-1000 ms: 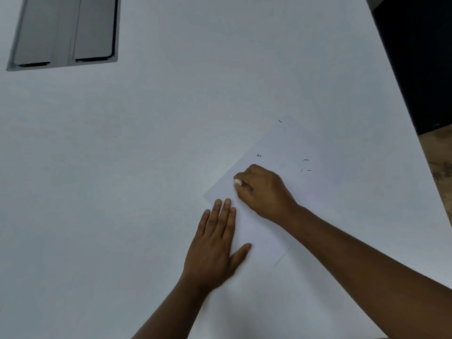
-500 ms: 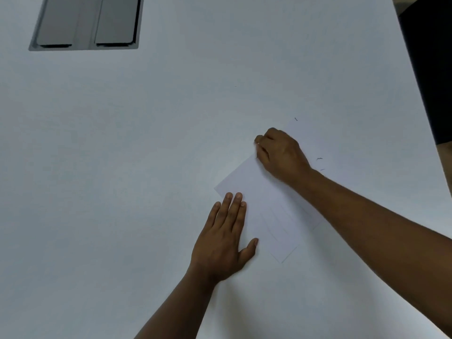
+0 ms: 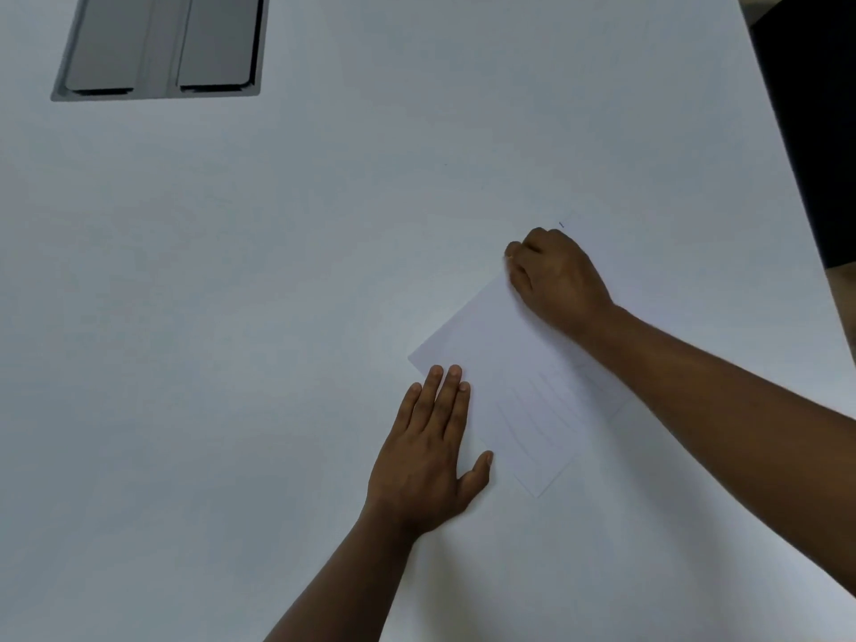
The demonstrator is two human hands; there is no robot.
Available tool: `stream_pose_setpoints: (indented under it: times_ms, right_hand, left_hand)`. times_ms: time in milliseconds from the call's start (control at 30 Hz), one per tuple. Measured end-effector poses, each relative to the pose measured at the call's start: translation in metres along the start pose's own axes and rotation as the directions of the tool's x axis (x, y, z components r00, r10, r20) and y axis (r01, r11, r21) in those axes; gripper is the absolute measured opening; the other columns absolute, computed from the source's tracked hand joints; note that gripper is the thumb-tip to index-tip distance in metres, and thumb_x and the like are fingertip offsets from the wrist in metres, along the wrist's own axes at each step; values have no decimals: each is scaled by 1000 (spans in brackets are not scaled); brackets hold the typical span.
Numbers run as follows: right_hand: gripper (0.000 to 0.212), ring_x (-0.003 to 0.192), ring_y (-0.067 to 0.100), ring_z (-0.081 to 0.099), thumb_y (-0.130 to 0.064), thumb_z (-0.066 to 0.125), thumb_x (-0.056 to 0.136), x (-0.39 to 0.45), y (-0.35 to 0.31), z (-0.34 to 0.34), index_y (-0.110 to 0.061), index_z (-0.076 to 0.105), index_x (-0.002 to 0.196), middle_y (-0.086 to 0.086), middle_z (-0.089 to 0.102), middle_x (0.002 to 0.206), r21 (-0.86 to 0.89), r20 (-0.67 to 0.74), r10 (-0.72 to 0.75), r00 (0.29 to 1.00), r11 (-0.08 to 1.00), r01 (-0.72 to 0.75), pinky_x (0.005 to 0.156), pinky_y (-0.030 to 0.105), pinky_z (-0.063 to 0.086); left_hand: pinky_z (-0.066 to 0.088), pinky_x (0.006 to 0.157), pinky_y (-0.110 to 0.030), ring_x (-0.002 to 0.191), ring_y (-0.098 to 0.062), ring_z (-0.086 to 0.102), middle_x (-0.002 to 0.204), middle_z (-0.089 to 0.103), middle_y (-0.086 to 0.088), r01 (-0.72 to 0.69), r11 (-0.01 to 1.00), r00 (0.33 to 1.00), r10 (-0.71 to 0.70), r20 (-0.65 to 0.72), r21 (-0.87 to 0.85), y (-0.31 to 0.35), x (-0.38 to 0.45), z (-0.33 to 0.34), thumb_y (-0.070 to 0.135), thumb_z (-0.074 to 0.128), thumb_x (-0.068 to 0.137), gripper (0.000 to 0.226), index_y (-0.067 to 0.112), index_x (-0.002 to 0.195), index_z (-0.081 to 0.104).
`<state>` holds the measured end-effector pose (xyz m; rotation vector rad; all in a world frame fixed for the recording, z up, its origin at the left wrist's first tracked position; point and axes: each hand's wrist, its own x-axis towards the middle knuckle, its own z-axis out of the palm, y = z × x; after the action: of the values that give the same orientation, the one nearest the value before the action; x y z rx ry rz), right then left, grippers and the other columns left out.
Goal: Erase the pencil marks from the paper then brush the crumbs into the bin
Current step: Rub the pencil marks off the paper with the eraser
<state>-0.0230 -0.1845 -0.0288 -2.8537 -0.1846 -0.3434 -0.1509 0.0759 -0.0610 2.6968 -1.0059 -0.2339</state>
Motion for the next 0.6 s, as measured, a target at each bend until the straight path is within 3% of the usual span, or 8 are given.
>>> stream_pose_setpoints:
  times_ms: [133, 233, 367, 500, 600]
  right_hand:
    - [23, 72, 30, 60, -13, 51, 93, -3, -2, -18, -3, 72, 88, 12, 61, 79, 84, -67, 125, 990, 989, -119, 65, 38, 52]
    - [25, 76, 29, 62, -17, 52, 97, -30, -35, -13, -6, 71, 86, 10, 65, 81, 159, -54, 0, 999, 987, 9, 72, 37, 51]
    - [21, 74, 24, 56, -15, 53, 98, -68, -68, 9, -4, 69, 92, 9, 63, 84, 274, 98, -202, 975, 947, 168, 68, 38, 49]
    - [13, 68, 28, 49, -3, 52, 91, -63, -40, 12, -5, 61, 81, 11, 54, 78, 183, 139, -257, 956, 956, 230, 61, 43, 44]
    - [13, 67, 31, 49, 5, 56, 85, -46, 10, -2, -5, 58, 77, 13, 51, 74, 19, 61, -109, 992, 994, 108, 60, 45, 45]
  left_hand:
    - [17, 125, -45, 159, -27, 9, 171, 15, -10, 1, 1000, 1000, -1, -7, 6, -1, 1, 1, 57, 39, 102, 79, 6, 161, 24]
    - [20, 125, -47, 158, -28, 12, 170, 18, -10, -10, 1000, 1000, 10, -23, 0, -1, 1, 2, 56, 43, 101, 79, 6, 160, 27]
    - [22, 123, -47, 158, -28, 14, 170, 19, -10, 1, 1000, 1000, -1, -23, 0, -2, 1, 3, 59, 40, 101, 80, 6, 160, 27]
    - [23, 124, -48, 158, -29, 15, 169, 21, -11, -10, 1000, 999, 10, -42, -1, -2, 1, 3, 56, 46, 100, 80, 4, 158, 31]
    - [23, 124, -48, 158, -29, 15, 169, 21, -11, -13, 1000, 999, 12, -49, -7, -1, 0, 2, 54, 47, 99, 79, 4, 158, 30]
